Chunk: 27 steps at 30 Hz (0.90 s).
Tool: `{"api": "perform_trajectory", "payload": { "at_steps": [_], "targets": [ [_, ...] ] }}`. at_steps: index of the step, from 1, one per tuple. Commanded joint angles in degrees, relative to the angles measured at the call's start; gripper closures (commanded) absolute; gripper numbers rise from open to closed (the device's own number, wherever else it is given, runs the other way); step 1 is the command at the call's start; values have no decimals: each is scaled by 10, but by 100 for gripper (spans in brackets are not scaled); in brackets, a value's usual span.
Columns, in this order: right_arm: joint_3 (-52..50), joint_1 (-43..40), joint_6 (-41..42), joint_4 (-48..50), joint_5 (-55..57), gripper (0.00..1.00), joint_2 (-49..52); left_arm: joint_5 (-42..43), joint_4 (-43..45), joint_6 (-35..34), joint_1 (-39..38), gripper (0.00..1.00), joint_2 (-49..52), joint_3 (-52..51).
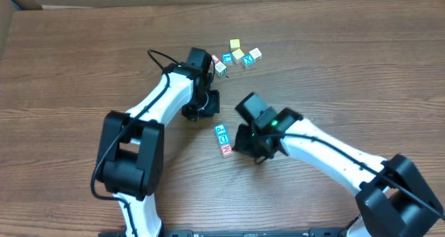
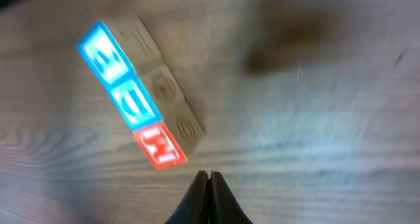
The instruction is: Flip 3 blocks
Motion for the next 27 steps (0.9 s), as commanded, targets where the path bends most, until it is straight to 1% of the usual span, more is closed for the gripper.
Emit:
{"api": "perform_trajectory", "payload": {
  "at_steps": [1,5,8,13,16,19,27],
  "targets": [
    [-38,42,123,20,43,96,-1,9,5,47,3,96,14,10],
    [-66,76,192,74,47,96,-1,43,11,78,3,96,17,10],
    [-71,94,229,101,61,96,-1,63,10,82,3,96,17,10],
    [-71,113,279,108,114,96,1,68,-4,93,2,96,20,10],
    [-71,117,306,108,125,96,12,69,-10,106,2,96,21,10],
    [-71,117,306,121,124,96,31,87,-17,120,2,96,22,10],
    [-71,117,308,157,100,96,51,89,-14,127,2,96,26,10]
  ]
}}
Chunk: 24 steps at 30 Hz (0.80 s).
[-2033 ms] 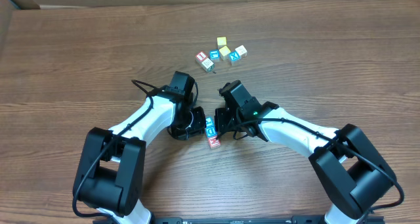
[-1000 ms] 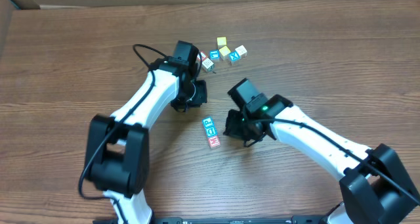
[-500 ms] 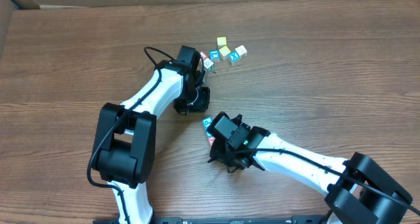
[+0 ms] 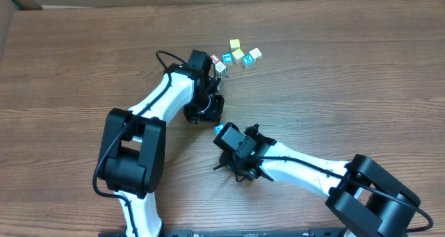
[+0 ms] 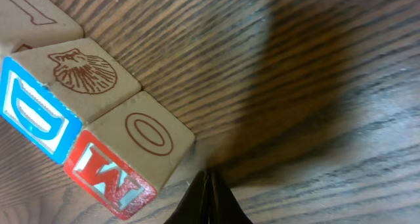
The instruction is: Flip 3 blocks
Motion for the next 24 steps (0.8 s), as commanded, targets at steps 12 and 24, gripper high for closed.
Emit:
{"api": "perform_trajectory", "payload": {
  "at_steps": [12,24],
  "targets": [
    [-3,3,54,31,-9,96,3,12,1,22,2,96,15,10],
    [-3,3,129,31,-10,96,3,12,-2,28,2,96,15,10]
  ]
}}
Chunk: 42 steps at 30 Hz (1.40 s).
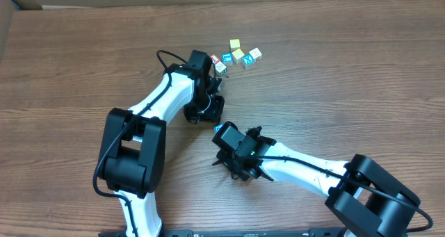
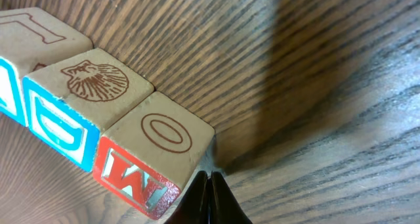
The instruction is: Flip 3 blocks
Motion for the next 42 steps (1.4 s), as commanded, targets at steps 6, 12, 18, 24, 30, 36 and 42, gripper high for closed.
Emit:
{"api": "perform_trajectory", "payload": {
  "at_steps": [6,12,18,24,30,36,42],
  "targets": [
    [-2,3,19,3,7,96,3,10,-17,20,2,96,14,10],
    [-2,3,19,15,14,96,3,30,-14,31,1,96,14,10],
    [-2,3,20,33,16,96,3,18,-12,37,-6,96,14,10],
    [-2,3,32,34,16,96,3,14,1,30,-8,96,14,10],
    [-2,3,35,35,12,96,3,14,5,30,-10,96,14,10],
    [-2,3,49,37,9,96,3,14,12,30,-10,96,14,10],
    [-2,8,49,48,10,96,3,14,16,27,-10,96,14,10]
  ]
}}
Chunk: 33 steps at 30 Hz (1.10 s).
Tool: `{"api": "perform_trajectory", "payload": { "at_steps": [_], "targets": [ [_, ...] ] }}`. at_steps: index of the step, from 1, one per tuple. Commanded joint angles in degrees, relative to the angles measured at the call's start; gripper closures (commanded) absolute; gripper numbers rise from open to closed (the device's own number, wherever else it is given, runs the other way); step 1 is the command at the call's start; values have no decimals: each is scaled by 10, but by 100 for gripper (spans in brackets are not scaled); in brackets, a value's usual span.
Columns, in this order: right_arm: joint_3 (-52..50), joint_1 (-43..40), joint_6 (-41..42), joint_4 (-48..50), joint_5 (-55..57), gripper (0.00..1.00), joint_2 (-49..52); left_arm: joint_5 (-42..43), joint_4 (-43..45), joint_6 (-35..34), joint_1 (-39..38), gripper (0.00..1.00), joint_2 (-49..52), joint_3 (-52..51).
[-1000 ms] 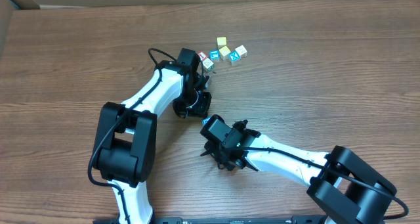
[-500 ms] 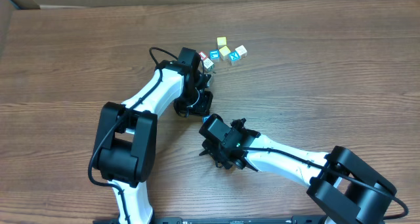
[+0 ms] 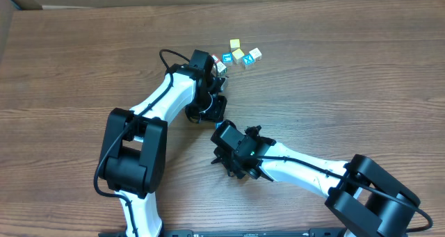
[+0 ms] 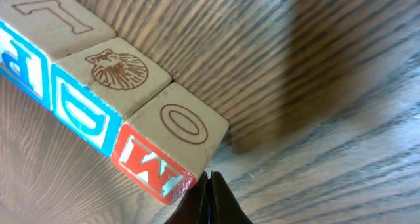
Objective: Flip 3 blocks
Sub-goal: 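Lift both grippers away from the stack and open them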
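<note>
Three wooden blocks lie in a row, filling the right wrist view. The end block (image 4: pixel 172 144) has a red M face and a tan O face. A shell-and-D block (image 4: pixel 105 86) comes after it, then an L-and-P block (image 4: pixel 41 28). My right gripper (image 4: pixel 209 186) is shut, low on the table, with its tips against the M block's bottom corner. From overhead the right wrist (image 3: pixel 236 150) hides nearly all of the row. My left gripper (image 3: pixel 211 106) sits just beyond it, and its jaws cannot be made out.
Several loose blocks (image 3: pixel 238 54) are clustered at the far middle of the wooden table (image 3: pixel 361 77). One of them (image 3: pixel 221 67) lies close to the left arm's wrist. A cardboard edge shows at the far left corner.
In the right wrist view the row has shifted up and right, and more of the red M face shows. The shut tips still touch the M block's bottom corner. The left gripper edged slightly right.
First my shut right gripper hung well above the row, whose blue and red faces pointed up. Then it was low on the table beside the M block. After that its tips touched that block's bottom corner, where they remain.
</note>
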Motion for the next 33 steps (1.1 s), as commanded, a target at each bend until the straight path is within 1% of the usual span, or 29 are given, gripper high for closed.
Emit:
{"api": "perform_trajectory", "payload": {
  "at_steps": [1,6,12,15,22,24,26,29,30,32,33],
  "targets": [
    [-2,9,7,13,6,96,3,2,4,8,-4,96,13,10],
    [-2,17,7,20,19,96,3,2,4,8,-4,96,13,10],
    [-2,17,6,21,4,96,3,-6,4,4,-3,96,13,10],
    [-1,17,-20,27,-14,96,3,-15,6,0,0,96,13,13],
    [18,17,-118,25,-28,96,-24,-15,1,-27,18,96,13,56],
    [29,11,-160,14,-19,96,-49,-15,-2,-47,29,96,13,77],
    [41,-3,-219,-8,-7,96,-74,-15,-14,-71,43,96,13,102],
    [54,-44,-370,-46,4,96,-113,-15,-40,-101,73,96,13,140],
    [54,-61,-408,-54,4,96,-123,-15,-49,-109,85,96,13,153],
    [54,-106,-481,-78,3,80,-136,-14,-68,-123,112,93,13,170],
    [54,-123,-502,-87,4,75,-137,-15,-75,-128,123,90,13,175]
  ]
}}
